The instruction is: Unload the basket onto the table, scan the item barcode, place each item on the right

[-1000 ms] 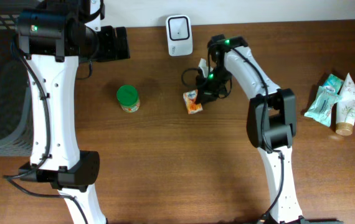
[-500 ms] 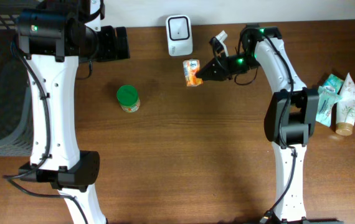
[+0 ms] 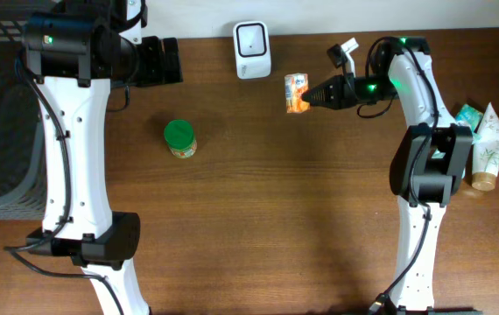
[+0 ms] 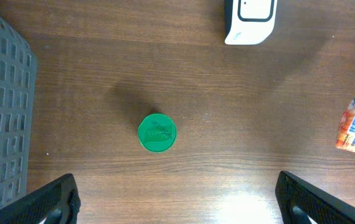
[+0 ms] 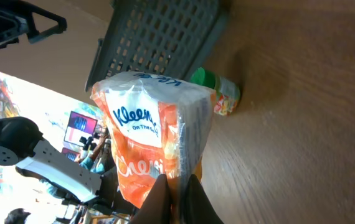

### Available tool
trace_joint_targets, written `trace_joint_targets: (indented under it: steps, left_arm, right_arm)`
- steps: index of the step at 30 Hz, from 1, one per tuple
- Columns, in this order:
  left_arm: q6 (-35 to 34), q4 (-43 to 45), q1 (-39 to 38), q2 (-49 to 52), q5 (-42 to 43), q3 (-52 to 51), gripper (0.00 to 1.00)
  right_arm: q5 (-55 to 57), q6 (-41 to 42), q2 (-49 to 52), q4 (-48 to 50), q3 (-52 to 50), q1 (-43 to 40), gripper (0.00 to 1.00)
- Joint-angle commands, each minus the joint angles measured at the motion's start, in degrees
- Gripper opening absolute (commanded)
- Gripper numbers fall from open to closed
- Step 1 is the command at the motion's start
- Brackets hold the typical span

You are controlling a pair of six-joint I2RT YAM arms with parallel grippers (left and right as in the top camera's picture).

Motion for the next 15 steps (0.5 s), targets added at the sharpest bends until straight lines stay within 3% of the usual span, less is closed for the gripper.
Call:
trace_joint_targets:
  steps: [1,15]
  left_arm:
    - [0.87,-0.02,-0.20,-0.83,0.02,0.63,0.99]
    - [0.87,-0.02,-0.20,-0.83,0.02,0.61,0.99]
  right_arm:
    - [-4.48,-2.95,0.26,-0.24,0.55,0.81,0.04]
    - [-8.48,-3.15,0.26,-0.24,0.68,2.80,0.04]
